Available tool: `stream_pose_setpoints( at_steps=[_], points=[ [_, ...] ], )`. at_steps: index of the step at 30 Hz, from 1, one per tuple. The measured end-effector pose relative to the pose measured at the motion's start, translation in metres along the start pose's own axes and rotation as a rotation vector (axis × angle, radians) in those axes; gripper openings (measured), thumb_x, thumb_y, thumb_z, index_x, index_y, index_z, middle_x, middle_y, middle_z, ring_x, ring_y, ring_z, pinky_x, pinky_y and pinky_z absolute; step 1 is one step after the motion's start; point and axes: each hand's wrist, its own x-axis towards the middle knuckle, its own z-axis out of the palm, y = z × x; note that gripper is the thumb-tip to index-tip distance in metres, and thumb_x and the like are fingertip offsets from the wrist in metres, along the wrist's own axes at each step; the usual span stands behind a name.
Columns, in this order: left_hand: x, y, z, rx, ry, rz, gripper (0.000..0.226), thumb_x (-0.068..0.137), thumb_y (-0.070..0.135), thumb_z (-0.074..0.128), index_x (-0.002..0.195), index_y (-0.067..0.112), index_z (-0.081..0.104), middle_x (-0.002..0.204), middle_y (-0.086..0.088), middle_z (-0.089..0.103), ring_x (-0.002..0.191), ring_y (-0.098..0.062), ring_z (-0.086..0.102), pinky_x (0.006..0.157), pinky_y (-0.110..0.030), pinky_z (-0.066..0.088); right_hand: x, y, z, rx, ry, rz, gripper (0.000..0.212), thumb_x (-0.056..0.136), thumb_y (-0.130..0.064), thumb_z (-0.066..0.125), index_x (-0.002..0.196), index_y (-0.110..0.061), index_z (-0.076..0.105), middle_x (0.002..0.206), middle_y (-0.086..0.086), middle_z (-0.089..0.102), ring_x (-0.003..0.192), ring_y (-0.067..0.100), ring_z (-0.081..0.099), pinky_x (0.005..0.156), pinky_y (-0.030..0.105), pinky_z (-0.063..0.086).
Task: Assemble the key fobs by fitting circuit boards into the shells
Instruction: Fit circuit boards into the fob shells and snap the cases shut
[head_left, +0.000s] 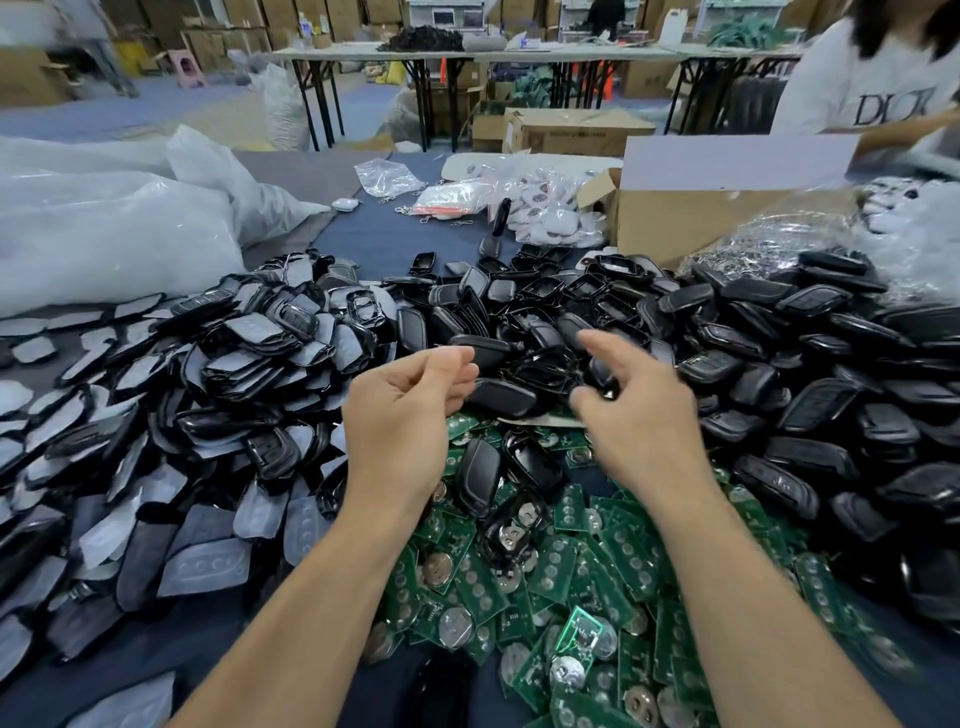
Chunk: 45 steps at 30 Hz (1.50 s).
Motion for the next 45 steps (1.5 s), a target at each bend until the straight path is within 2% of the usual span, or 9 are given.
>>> stream_pose_setpoints(
  at_steps=[3, 7, 9, 17, 21, 27, 32, 36, 45],
  points=[
    [0.002, -0.001, -0.001, 0.065, 0.021, 0.042, 0.024, 0.101, 0.026, 0.063, 0.088, 0.033, 0.082, 0.085, 0.008, 0.081, 0.084, -0.011, 0.078, 0.08, -0.031, 0.061, -0.002, -0.003, 0.015, -0.298, -0.18, -0.111, 0.05, 0.092, -0.021, 0.07, 0.14, -0.032, 0.062, 0.136, 0.0, 0.06, 0.124, 0.023, 0.056, 0.111, 0.035, 0.042],
    [0.001, -0.002, -0.004, 0.167, 0.027, 0.054, 0.019, 0.095, 0.028, 0.067, 0.087, 0.038, 0.081, 0.082, 0.015, 0.08, 0.082, -0.01, 0.077, 0.081, -0.036, 0.064, -0.006, -0.004, 0.009, -0.194, 0.009, -0.077, 0.021, 0.094, -0.017, 0.067, 0.101, -0.032, 0.08, 0.076, -0.009, 0.073, 0.065, 0.014, 0.066, 0.065, 0.034, 0.059],
    [0.0, -0.002, -0.004, 0.236, 0.015, 0.077, 0.02, 0.092, 0.023, 0.075, 0.09, 0.042, 0.08, 0.084, 0.021, 0.079, 0.084, -0.003, 0.076, 0.079, -0.021, 0.062, -0.008, -0.006, 0.004, -0.095, 0.109, -0.063, 0.018, 0.094, -0.02, 0.066, 0.094, -0.033, 0.078, 0.06, -0.009, 0.068, 0.049, 0.012, 0.059, 0.05, 0.033, 0.053],
    [-0.007, -0.001, -0.001, 0.852, -0.346, 0.189, 0.048, 0.089, 0.017, 0.069, 0.129, 0.043, 0.071, 0.141, 0.027, 0.06, 0.139, 0.009, 0.042, 0.108, -0.001, 0.015, -0.014, -0.014, 0.009, -0.198, 0.123, 0.047, 0.047, 0.097, -0.027, 0.067, 0.142, -0.034, 0.059, 0.122, 0.003, 0.07, 0.109, 0.029, 0.066, 0.1, 0.041, 0.052],
    [-0.007, -0.001, 0.0, 0.964, -0.382, 0.259, 0.056, 0.091, 0.025, 0.069, 0.143, 0.039, 0.06, 0.151, 0.02, 0.054, 0.143, 0.001, 0.04, 0.114, -0.012, 0.021, -0.021, -0.023, 0.007, -0.195, 0.038, -0.09, 0.027, 0.093, -0.016, 0.06, 0.097, -0.034, 0.08, 0.088, -0.007, 0.078, 0.081, 0.021, 0.072, 0.079, 0.037, 0.06],
    [-0.003, -0.002, -0.001, 0.95, -0.164, 0.256, 0.034, 0.101, 0.018, 0.058, 0.125, 0.035, 0.075, 0.122, 0.0, 0.075, 0.113, -0.027, 0.064, 0.098, -0.037, 0.049, -0.02, -0.019, 0.007, -0.259, -0.218, -0.03, 0.015, 0.086, -0.026, 0.068, 0.094, -0.036, 0.074, 0.085, -0.01, 0.075, 0.083, 0.02, 0.068, 0.079, 0.034, 0.058],
    [-0.004, -0.005, -0.001, 0.982, -0.291, 0.257, 0.057, 0.096, 0.019, 0.062, 0.15, 0.033, 0.053, 0.143, 0.005, 0.06, 0.133, -0.017, 0.048, 0.112, -0.029, 0.034, -0.021, -0.019, 0.009, -0.182, -0.279, -0.118, 0.042, 0.089, -0.011, 0.064, 0.119, -0.039, 0.073, 0.092, -0.019, 0.067, 0.083, 0.007, 0.058, 0.072, 0.004, 0.041],
    [-0.001, -0.008, 0.001, 1.069, -0.338, 0.333, 0.044, 0.096, 0.031, 0.066, 0.139, 0.034, 0.06, 0.133, 0.008, 0.057, 0.124, -0.018, 0.047, 0.104, -0.029, 0.032, -0.017, -0.014, 0.007, -0.295, -0.203, -0.016, 0.048, 0.081, 0.0, 0.054, 0.11, -0.035, 0.069, 0.105, -0.001, 0.069, 0.094, 0.023, 0.062, 0.082, 0.035, 0.054],
    [-0.007, 0.002, 0.001, 0.701, 0.054, 0.267, 0.036, 0.099, 0.022, 0.066, 0.129, 0.042, 0.068, 0.087, 0.024, 0.065, 0.084, -0.011, 0.069, 0.078, -0.029, 0.055, -0.017, -0.011, 0.004, -0.518, -0.243, -0.041, 0.035, 0.093, -0.03, 0.071, 0.128, -0.032, 0.067, 0.123, -0.002, 0.06, 0.115, 0.025, 0.057, 0.094, 0.038, 0.047]
  ],
)
